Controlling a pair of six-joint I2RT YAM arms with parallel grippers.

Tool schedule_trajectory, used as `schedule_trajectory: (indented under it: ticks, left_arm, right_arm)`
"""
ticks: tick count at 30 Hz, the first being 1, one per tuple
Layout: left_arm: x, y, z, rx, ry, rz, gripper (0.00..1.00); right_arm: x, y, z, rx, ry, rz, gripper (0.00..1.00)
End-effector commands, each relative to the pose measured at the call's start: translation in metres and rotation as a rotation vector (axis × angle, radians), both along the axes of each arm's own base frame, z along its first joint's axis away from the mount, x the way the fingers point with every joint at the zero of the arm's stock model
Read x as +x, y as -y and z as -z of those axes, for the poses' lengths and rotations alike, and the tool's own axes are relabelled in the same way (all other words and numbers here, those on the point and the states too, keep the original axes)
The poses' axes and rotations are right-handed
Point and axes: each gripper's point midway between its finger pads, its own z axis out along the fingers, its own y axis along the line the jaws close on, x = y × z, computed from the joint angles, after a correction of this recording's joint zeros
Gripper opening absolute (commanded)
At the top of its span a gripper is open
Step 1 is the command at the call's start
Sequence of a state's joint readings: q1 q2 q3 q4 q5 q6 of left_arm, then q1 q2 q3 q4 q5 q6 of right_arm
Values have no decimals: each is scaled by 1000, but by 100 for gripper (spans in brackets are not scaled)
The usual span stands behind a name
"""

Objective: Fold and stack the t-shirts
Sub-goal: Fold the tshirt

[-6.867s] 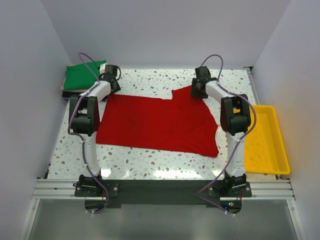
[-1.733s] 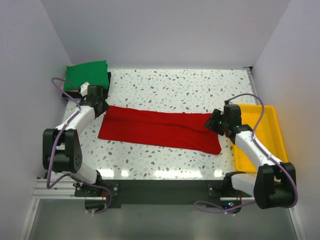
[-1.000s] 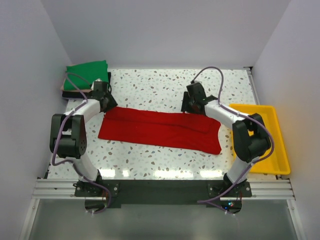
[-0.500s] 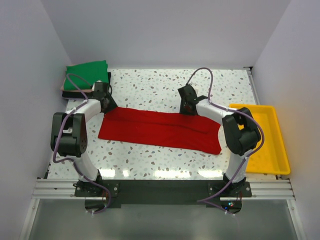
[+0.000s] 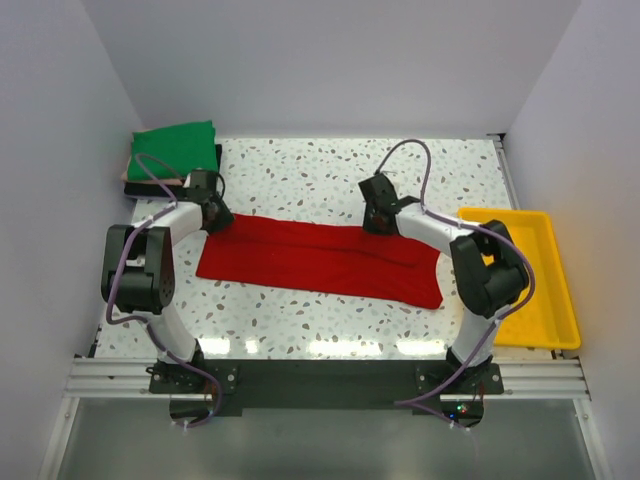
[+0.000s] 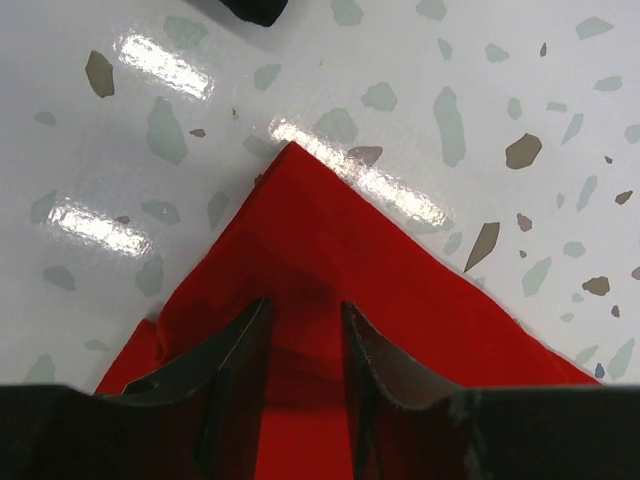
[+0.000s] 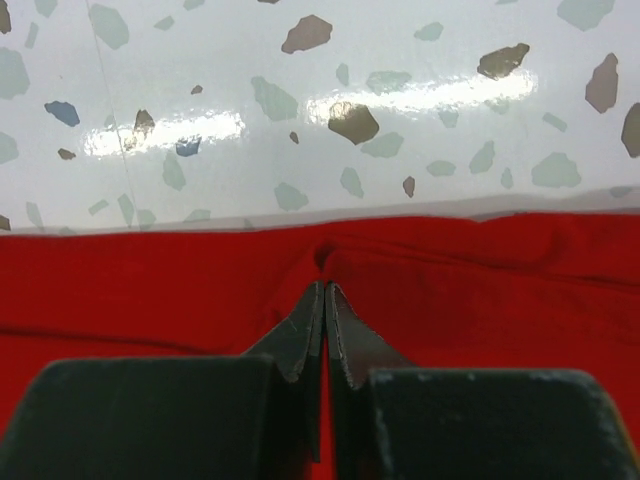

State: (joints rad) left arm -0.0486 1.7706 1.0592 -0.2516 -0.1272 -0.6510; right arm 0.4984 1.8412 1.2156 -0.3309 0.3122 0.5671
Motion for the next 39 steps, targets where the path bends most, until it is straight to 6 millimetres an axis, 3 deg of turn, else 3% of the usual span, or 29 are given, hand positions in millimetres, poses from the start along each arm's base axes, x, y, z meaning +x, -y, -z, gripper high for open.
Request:
schedule_trajectory:
  ticks: [1,14,19,26,28,30,32,33,34,35,36,37,39]
  left_arm:
    - [-1,-2,-1,-1,10,-24,38]
    - [-12,-7,-4,-20,19,-62,36]
    - [-20,-12,-5,-31,21,-80,36]
    - [-28,-15,-6,-46,30,-85,36]
    - [-28,-14,-6,-53,32,-76,36]
    - [-26,-13,-7,-54,34,-68,36]
    - [-25,-11,-6,-59,32,-62,36]
    - [-24,-11,-7,-63,35,-59,36]
    - [-25,-10,-6,-65,32,-56,35]
    - [-25,-10,-6,-67,35,-55,35]
    - [-25,-9,-6,-71,36,-54,35]
    - [-24,-9,-6,-73,39,-52,35]
    - [-22,-7,-7,-78,43,-47,35]
  right_arm:
    - [-1,-5,-38,74,92,16,1]
    - [-48,-10,-68,168,162,21,0]
    - [-70,-12,-62,193,162,21,0]
    - [-87,-24,-55,210,172,7,0]
    - [-83,-16,-57,170,184,29,6]
    - [-73,-16,-71,137,217,24,23]
    - [-61,-9,-69,49,221,27,35]
    - [-49,-12,-85,51,245,34,37]
    - [-44,-9,-74,-2,215,33,41]
    - [-33,-14,-82,5,232,34,42]
    - [-25,-14,-81,-3,229,38,44]
    - [-21,-14,-66,-32,190,34,45]
    - [-6,-21,-68,-42,186,31,48]
